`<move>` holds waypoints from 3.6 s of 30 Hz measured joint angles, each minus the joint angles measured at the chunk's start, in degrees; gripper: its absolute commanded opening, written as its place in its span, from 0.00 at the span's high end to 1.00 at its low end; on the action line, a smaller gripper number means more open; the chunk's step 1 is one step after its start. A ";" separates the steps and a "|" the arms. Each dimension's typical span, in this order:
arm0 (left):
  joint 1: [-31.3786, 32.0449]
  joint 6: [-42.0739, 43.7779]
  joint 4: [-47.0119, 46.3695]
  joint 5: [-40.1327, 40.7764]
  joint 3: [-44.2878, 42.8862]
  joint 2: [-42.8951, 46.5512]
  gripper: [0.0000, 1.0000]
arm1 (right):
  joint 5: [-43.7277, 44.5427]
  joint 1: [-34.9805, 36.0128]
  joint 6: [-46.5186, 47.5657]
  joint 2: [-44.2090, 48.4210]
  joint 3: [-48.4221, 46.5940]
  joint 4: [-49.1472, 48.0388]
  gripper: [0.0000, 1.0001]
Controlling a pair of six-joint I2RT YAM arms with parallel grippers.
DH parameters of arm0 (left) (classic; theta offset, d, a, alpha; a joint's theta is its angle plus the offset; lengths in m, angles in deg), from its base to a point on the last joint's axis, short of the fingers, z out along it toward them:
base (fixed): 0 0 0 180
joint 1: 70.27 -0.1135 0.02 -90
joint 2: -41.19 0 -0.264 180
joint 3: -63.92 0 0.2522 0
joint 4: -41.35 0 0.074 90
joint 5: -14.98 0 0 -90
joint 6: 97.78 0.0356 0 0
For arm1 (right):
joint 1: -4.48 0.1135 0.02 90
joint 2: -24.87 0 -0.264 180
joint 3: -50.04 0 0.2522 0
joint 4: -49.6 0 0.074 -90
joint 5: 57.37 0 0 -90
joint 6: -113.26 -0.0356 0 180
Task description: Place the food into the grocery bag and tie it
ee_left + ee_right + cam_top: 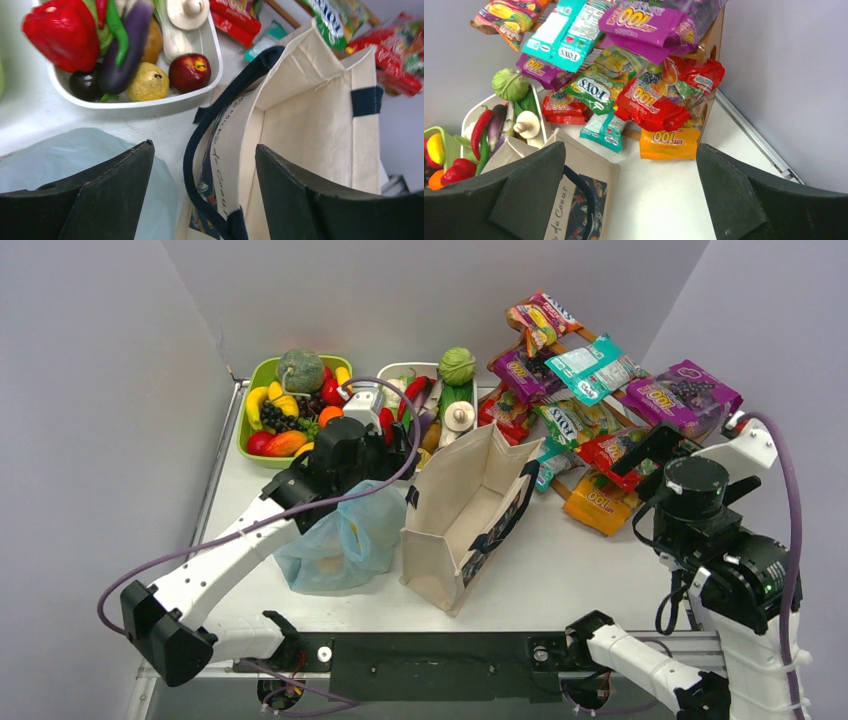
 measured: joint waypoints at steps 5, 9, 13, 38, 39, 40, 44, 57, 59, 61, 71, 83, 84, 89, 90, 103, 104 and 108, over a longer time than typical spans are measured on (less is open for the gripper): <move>-4.68 4.76 0.07 -12.85 -2.86 -6.95 0.32 | -8.76 -6.97 1.01 -6.10 -5.16 0.31 0.00; -5.16 6.45 0.07 -20.79 -4.17 -9.77 0.32 | -21.33 -19.69 1.38 -9.20 -5.18 0.11 0.00; -5.11 7.76 0.44 -25.90 -6.01 -10.51 0.43 | -33.75 -34.07 1.66 -9.64 -3.21 -0.81 0.00; -5.25 -4.22 4.22 -20.48 -0.63 -4.39 0.33 | -31.21 -48.00 2.97 -16.63 -4.44 -2.29 0.00; -5.27 -4.15 4.57 -20.15 -0.63 -4.15 0.31 | -30.93 -48.09 3.17 -17.75 -5.03 -2.38 0.00; -5.33 -3.85 5.03 -19.80 -0.63 -4.02 0.28 | -30.53 -48.19 3.48 -19.02 -5.92 -2.34 0.00; -6.23 -2.12 7.21 -19.47 -0.63 -3.82 0.07 | -29.94 -49.62 4.37 -22.67 -9.33 -2.51 0.00; -11.50 0.61 4.76 -23.15 -2.08 -1.11 0.05 | -36.35 -56.06 5.40 -30.86 -14.53 -5.18 0.00; -12.85 0.39 3.28 -25.05 -2.32 -1.73 0.05 | -37.97 -56.48 5.25 -32.28 -15.32 -5.55 0.00; -14.08 0.50 2.10 -26.91 -2.49 -2.56 0.05 | -39.47 -56.78 5.03 -33.46 -16.09 -5.88 0.00; -14.53 2.78 -0.46 -30.34 -2.21 -2.19 0.05 | -43.98 -57.48 1.77 -34.14 -12.24 -12.63 0.11; -14.32 3.69 -0.44 -31.19 -1.60 0.04 0.05 | -49.59 -57.46 -1.73 -33.62 -8.20 -22.88 1.00; -14.21 3.69 -0.44 -31.19 -1.60 0.04 0.05 | -50.14 -57.42 -2.08 -33.31 -8.20 -23.63 1.00; -13.29 3.63 -0.37 -30.86 -1.60 0.37 0.05 | -50.95 -57.48 -2.12 -32.33 -7.91 -23.91 1.00; -13.05 3.63 -0.31 -30.62 -1.60 0.55 0.05 | -51.06 -57.46 -2.10 -32.20 -7.89 -23.87 1.00; -11.96 3.74 0.76 -27.30 -1.60 1.57 0.06 | -55.39 -57.40 -1.22 -22.93 -6.71 -15.67 1.00; -11.80 3.76 0.96 -26.91 -1.60 1.57 0.06 | -55.74 -57.35 -1.25 -21.81 -6.58 -15.26 1.00; -10.62 4.15 1.75 -24.98 -1.60 1.53 0.07 | -56.96 -56.85 -1.73 -17.35 -5.84 -14.45 1.00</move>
